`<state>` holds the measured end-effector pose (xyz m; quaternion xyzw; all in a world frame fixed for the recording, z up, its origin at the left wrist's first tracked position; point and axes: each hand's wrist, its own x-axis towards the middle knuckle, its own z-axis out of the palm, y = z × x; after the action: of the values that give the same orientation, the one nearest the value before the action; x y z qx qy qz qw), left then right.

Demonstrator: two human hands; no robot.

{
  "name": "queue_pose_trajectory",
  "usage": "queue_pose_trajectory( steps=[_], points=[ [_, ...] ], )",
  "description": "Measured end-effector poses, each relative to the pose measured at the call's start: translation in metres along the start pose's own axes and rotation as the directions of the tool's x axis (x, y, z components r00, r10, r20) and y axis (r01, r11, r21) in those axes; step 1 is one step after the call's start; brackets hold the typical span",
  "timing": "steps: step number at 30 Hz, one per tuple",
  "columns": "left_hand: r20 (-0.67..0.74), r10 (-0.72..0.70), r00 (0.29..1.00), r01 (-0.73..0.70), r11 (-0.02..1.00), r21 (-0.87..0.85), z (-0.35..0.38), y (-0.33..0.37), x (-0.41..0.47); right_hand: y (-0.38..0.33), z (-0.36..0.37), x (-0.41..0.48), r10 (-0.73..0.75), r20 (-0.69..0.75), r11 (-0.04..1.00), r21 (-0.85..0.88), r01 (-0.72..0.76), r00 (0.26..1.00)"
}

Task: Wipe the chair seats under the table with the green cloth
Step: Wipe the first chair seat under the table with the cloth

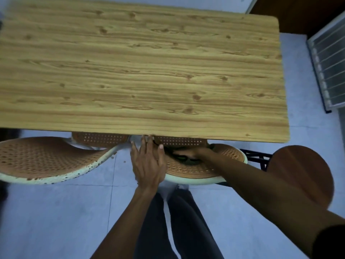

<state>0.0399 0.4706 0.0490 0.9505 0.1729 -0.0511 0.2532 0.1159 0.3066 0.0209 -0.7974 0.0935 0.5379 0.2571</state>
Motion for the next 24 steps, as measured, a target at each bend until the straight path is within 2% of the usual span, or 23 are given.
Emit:
queue_pose_trajectory(
  steps=[2, 4, 8, 11, 13, 15, 17, 19, 24],
  points=[
    [-0.027, 0.020, 0.999, -0.019, 1.000, 0.021, 0.001, 0.000, 0.000, 0.020, -0.010, 0.012, 0.089, -0.032, 0.991, -0.094, -0.092, 0.996],
    [-0.022, 0.014, 1.000, -0.014, 1.000, 0.021, 0.001, 0.001, 0.000, 0.029, -0.021, 0.004, 0.089, 0.015, 0.982, -0.170, -0.085, 0.996],
    [-0.020, 0.026, 0.999, -0.025, 1.000, 0.016, 0.002, -0.003, -0.002, 0.053, -0.039, -0.046, -0.076, 0.162, 0.898, -0.418, 0.139, 0.984],
    [0.021, 0.077, 0.997, -0.079, 0.995, 0.067, 0.002, -0.007, -0.011, 0.056, -0.015, -0.082, -0.217, 0.268, 0.809, -0.489, 0.327, 0.939],
    [0.074, 0.051, 0.996, -0.059, 0.992, 0.108, -0.001, -0.009, -0.021, 0.028, 0.011, -0.096, -0.265, 0.321, 0.846, -0.375, 0.379, 0.909],
    [0.097, 0.039, 0.994, -0.051, 0.992, 0.116, -0.002, -0.013, -0.029, -0.004, 0.032, -0.090, -0.326, 0.323, 0.908, -0.154, 0.389, 0.888],
    [0.109, 0.049, 0.993, -0.060, 0.993, 0.102, -0.003, -0.013, -0.030, -0.019, 0.040, -0.077, -0.292, 0.267, 0.956, 0.052, 0.289, 0.918],
    [0.099, 0.048, 0.994, -0.058, 0.994, 0.094, -0.001, -0.010, -0.025, -0.031, 0.028, -0.073, -0.237, 0.210, 0.971, 0.089, 0.223, 0.948],
    [0.102, 0.073, 0.992, -0.086, 0.988, 0.132, 0.003, -0.009, -0.010, -0.009, 0.000, -0.043, 0.021, 0.076, 0.992, 0.123, -0.030, 0.997]
  ],
)
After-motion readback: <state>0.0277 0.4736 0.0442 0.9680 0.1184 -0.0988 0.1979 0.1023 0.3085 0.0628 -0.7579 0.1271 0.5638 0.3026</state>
